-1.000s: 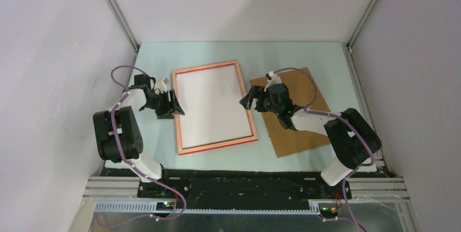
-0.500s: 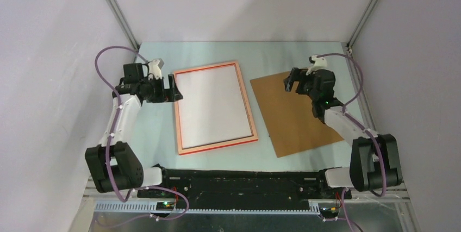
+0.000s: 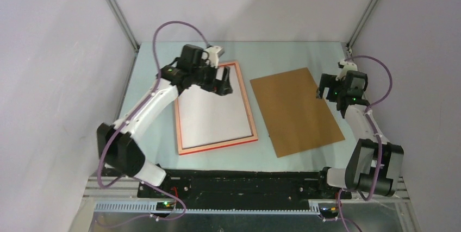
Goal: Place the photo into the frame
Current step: Turn over the photo frame item at the center of the board.
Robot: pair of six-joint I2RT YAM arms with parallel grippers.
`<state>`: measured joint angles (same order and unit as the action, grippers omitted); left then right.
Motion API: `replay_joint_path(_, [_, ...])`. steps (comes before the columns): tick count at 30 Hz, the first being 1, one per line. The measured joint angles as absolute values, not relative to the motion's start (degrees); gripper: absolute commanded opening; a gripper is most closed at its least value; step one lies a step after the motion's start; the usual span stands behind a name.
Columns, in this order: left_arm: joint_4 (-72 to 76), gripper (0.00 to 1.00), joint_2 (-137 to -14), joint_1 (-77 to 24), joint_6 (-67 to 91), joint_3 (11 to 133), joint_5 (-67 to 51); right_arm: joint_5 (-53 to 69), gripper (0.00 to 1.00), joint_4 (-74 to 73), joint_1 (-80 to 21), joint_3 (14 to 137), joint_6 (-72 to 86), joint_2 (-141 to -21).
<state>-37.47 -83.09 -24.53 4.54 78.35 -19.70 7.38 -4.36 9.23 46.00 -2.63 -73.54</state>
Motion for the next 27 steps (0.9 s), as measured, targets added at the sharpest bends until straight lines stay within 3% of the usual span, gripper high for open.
replay_joint_path(13, [-34.79, 1.0, -113.65, -39.48, 19.14, 95.9, -23.55, 13.41, 0.97, -20.93, 20.75, 51.7, -7.31, -84.88])
replay_joint_path(27, [-30.52, 1.0, -124.81, -41.6, 33.32, 98.7, -23.29, 23.42, 0.94, -24.91, 25.36, 57.56, -13.19, -96.12])
